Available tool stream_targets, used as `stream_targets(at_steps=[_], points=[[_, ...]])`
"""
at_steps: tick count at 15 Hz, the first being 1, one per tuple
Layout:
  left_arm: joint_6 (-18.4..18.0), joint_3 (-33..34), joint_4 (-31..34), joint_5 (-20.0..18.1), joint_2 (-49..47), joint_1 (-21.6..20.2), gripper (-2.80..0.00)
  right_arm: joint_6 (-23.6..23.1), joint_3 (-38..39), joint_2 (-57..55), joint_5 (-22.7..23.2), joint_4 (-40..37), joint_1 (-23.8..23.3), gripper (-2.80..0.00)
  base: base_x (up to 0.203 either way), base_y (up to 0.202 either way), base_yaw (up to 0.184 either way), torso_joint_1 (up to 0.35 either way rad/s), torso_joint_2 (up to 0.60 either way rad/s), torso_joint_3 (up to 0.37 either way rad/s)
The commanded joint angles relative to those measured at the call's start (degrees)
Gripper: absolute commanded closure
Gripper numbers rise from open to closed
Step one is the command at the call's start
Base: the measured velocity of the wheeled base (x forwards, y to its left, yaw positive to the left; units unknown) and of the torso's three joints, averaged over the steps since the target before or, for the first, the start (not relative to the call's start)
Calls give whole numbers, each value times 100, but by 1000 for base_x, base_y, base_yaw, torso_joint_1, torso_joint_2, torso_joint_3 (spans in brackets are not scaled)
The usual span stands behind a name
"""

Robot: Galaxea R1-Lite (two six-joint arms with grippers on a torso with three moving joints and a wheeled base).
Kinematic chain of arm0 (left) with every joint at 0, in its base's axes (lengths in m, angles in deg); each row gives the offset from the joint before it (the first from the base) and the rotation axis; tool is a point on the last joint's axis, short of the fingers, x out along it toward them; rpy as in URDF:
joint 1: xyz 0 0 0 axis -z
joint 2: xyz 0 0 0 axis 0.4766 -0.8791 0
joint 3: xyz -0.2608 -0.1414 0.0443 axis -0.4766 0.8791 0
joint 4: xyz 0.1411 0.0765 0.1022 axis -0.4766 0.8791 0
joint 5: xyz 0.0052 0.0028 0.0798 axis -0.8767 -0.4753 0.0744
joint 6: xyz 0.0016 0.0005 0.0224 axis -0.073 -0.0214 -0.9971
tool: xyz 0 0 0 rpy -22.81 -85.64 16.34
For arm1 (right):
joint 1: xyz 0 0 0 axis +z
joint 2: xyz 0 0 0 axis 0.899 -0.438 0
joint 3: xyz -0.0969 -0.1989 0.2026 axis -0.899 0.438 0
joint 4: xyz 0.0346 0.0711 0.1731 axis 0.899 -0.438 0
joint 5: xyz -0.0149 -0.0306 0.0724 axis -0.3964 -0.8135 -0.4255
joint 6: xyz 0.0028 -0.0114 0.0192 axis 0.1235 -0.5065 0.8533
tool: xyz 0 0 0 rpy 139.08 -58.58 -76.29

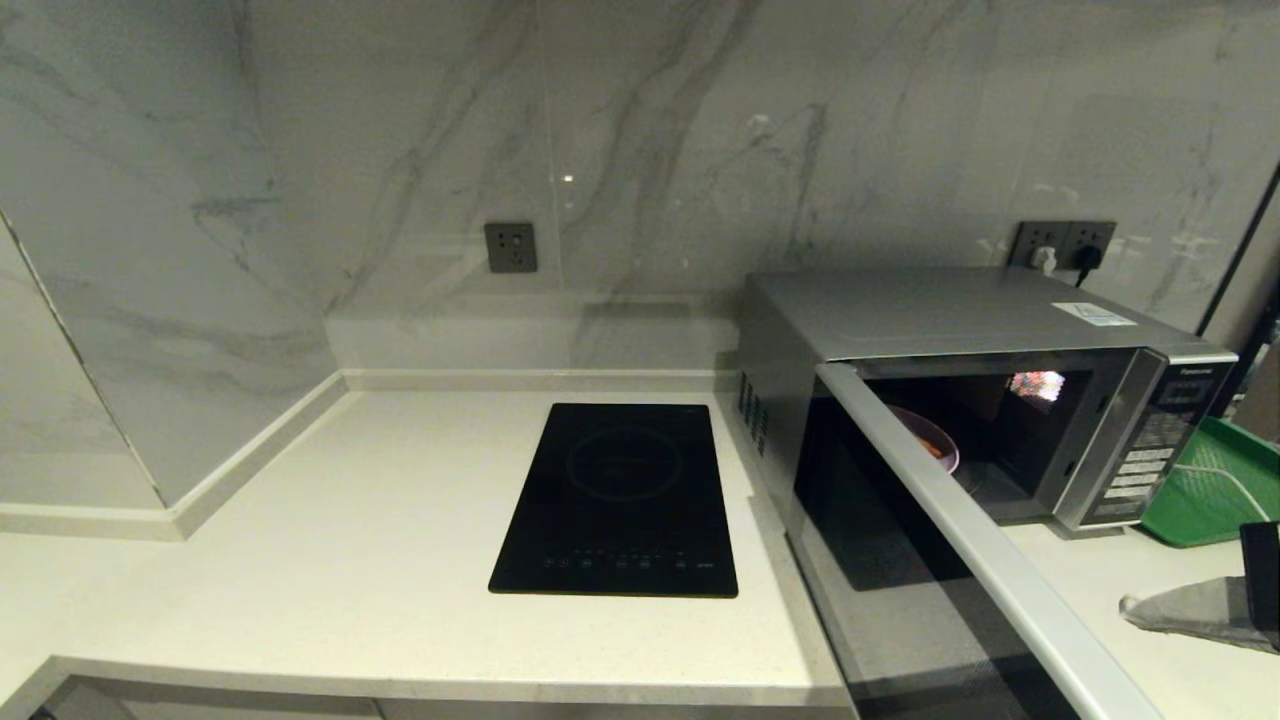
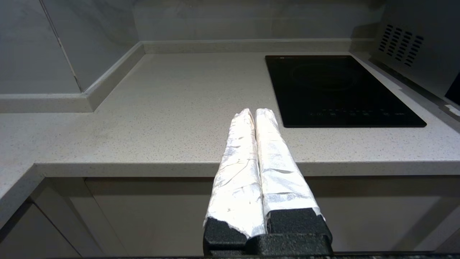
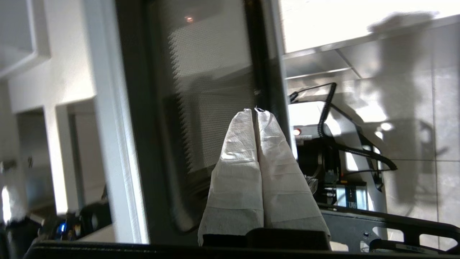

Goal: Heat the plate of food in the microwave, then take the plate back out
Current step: Open the microwave oven, then take the plate out of the microwave

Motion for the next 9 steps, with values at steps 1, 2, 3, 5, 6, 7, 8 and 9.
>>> stream_targets(at_steps=[1,2,3,5,6,7,8,9], points=[[-3,1,-1,3,0,4,0,184,-38,-364,-117,135,-155,0,0,0,0,0,0,0],[6,1,-1,3,0,4,0,342,-38,-538,-138,327,-244,0,0,0,0,0,0,0],[-3,1,-1,3,0,-3,0,598,-37,-693,-148,627,-299,0,0,0,0,0,0,0],[-3,1,-1,3,0,4,0,851,-51,-990,-154,953,-324,0,0,0,0,0,0,0],[-3,1,-1,3,0,4,0,963,-108,-1220,-159,1111,-360,0,0,0,0,0,0,0],[-3,1,-1,3,0,4,0,1113,-208,-1498,-169,1276,-419,0,0,0,0,0,0,0],[-3,1,-1,3,0,-3,0,1309,-333,-1775,-213,1421,-494,0,0,0,0,0,0,0],[-3,1,-1,3,0,-4,0,1491,-457,-2091,-301,1551,-568,0,0,0,0,0,0,0]])
